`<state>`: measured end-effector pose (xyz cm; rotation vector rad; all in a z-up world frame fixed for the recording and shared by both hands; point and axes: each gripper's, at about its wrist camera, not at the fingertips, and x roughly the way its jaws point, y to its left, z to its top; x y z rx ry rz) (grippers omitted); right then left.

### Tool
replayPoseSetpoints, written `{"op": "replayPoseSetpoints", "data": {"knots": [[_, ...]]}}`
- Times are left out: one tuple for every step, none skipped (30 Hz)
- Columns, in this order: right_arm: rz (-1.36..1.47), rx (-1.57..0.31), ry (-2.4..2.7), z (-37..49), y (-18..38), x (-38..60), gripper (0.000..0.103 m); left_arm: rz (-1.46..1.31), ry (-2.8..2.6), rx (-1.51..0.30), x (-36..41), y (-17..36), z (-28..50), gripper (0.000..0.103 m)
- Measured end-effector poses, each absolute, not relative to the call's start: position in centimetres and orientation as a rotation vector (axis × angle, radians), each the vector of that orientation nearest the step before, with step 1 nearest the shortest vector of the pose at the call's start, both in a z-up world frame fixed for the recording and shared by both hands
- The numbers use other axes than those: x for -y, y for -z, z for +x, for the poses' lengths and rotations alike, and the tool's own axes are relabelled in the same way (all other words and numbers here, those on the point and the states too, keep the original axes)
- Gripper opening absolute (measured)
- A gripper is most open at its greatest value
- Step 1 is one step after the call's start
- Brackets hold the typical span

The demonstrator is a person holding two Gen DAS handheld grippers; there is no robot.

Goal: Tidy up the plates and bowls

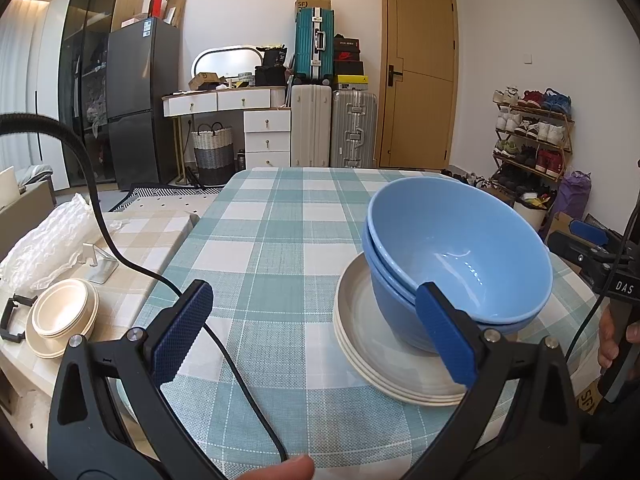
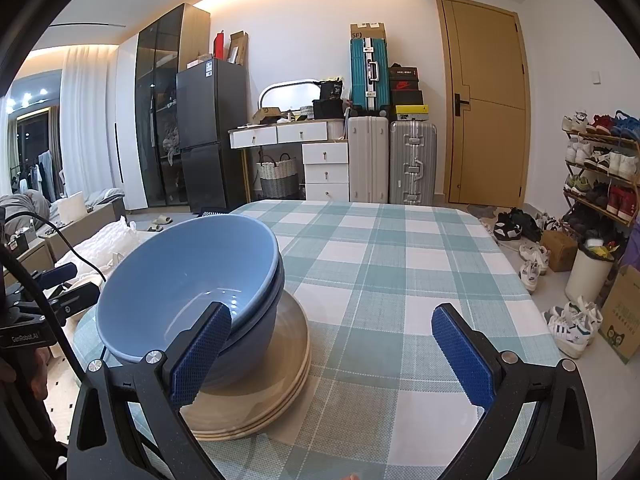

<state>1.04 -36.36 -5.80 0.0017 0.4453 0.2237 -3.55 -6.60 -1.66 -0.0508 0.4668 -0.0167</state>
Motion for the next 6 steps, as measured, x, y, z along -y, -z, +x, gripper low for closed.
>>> {"op": "replayPoseSetpoints", "data": {"knots": [[0.000,-0.445,-0.223,1.02,5.78,36.38,0.102,-0.052,0.018,-0.466,6.68,1.61,-3.66,0.101],[0.000,-0.446,-0.223,1.07,5.84,36.31,0.102,-0.054,0.018,-0.465,6.68,1.62,-3.68,0.101],[0.001,-0.447,-0.224,1.05,5.80,36.36,0.102,-0.057,0.017,-0.464,6.63,1.64,-3.64,0.101],[0.001,-0.446,-0.224,1.02,5.78,36.39,0.102,-0.061,0.017,-0.464,6.54,1.67,-3.68,0.101],[0.001,-0.445,-0.224,1.02,5.77,36.39,0.102,-0.064,0.017,-0.465,6.42,1.71,-3.58,0.101],[0.000,-0.445,-0.223,1.06,5.81,36.31,0.102,-0.064,0.015,-0.466,6.34,1.75,-3.59,0.101]]}}
